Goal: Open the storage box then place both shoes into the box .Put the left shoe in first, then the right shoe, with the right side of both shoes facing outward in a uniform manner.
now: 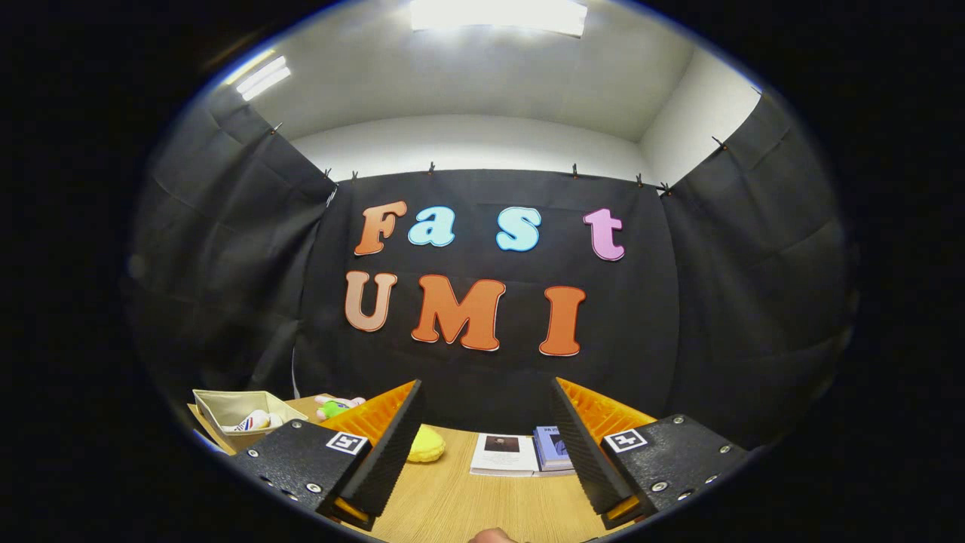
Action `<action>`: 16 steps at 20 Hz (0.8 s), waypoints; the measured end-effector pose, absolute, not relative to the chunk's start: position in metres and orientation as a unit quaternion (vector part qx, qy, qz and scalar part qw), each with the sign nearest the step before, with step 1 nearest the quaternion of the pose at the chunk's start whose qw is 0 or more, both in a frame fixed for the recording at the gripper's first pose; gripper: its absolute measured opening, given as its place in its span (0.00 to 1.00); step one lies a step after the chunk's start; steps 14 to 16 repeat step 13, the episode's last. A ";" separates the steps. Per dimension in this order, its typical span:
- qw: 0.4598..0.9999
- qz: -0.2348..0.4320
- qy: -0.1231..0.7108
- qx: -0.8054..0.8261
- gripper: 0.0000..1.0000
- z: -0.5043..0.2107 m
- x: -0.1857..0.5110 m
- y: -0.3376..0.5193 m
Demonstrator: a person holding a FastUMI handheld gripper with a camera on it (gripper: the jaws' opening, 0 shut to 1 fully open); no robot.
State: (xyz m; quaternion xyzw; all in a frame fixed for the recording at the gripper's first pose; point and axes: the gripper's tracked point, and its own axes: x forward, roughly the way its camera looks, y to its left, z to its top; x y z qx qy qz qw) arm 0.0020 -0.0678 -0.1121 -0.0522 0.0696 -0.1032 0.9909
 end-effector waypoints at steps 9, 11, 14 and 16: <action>0.991 -0.105 0.076 -0.046 0.98 -0.112 0.005 -0.070; 0.991 -0.103 0.077 -0.046 0.98 -0.114 0.008 -0.069; 0.990 -0.103 0.078 -0.047 0.98 -0.116 0.008 -0.067; 0.990 -0.103 0.078 -0.047 0.98 -0.116 0.008 -0.067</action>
